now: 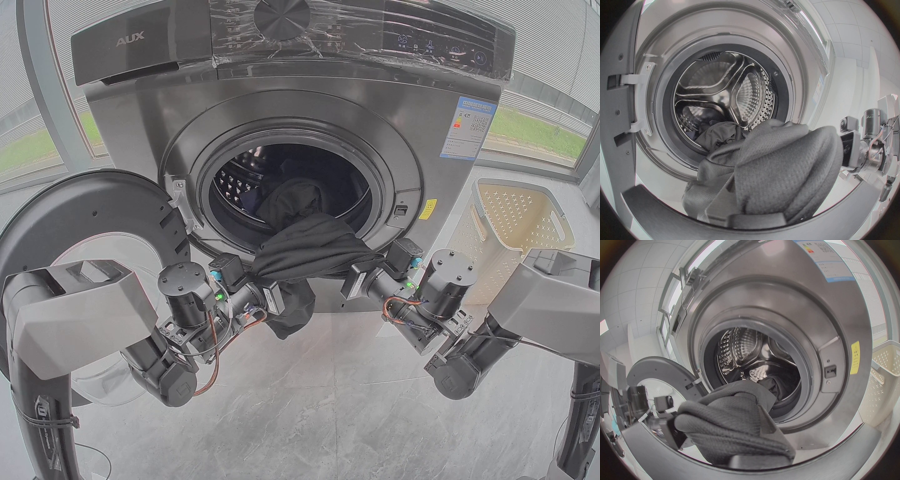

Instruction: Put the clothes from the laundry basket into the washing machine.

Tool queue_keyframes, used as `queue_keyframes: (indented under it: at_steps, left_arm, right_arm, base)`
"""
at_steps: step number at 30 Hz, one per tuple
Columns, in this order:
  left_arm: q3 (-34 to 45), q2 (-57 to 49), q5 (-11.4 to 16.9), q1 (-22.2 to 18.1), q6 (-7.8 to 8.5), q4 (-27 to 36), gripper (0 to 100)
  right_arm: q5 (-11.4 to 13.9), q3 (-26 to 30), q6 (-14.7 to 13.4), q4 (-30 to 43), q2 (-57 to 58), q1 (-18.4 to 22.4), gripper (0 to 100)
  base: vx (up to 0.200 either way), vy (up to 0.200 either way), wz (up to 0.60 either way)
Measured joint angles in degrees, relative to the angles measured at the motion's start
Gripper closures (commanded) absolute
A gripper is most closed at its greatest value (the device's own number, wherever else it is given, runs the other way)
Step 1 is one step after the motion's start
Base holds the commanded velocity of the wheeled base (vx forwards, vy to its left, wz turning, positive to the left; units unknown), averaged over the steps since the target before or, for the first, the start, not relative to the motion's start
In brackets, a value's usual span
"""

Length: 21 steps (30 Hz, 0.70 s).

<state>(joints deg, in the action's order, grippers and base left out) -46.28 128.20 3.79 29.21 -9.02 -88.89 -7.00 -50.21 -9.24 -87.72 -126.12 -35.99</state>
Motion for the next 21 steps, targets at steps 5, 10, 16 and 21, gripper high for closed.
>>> queue_keyframes:
  at_steps: [5, 10, 16, 21]
  left_arm:
    - [2.2, -1.9, 0.1, 0.9, -0.04, 0.0, 100]
    - [2.8, -2.9, -0.1, 1.8, 0.05, -0.1, 100]
    - [4.5, -4.6, -0.3, 2.2, 0.40, 0.0, 100]
    - [10.4, -8.7, 0.0, 2.3, 0.57, 0.0, 100]
  right_arm:
    - [0.1, -0.4, 0.0, -0.5, -1.4, -0.3, 0]
    - [0.2, 0.8, 0.1, -0.5, -1.6, -1.0, 0]
    - [4.0, 9.7, 1.8, -0.5, 0.0, -1.3, 0]
    - [9.1, 21.4, 3.2, -0.6, 3.4, -2.2, 0]
  base:
    - [0.000, 0.000, 0.00]
    - [0.000, 0.000, 0.00]
    - [0.000, 0.000, 0.00]
    - [0.000, 0.000, 0.00]
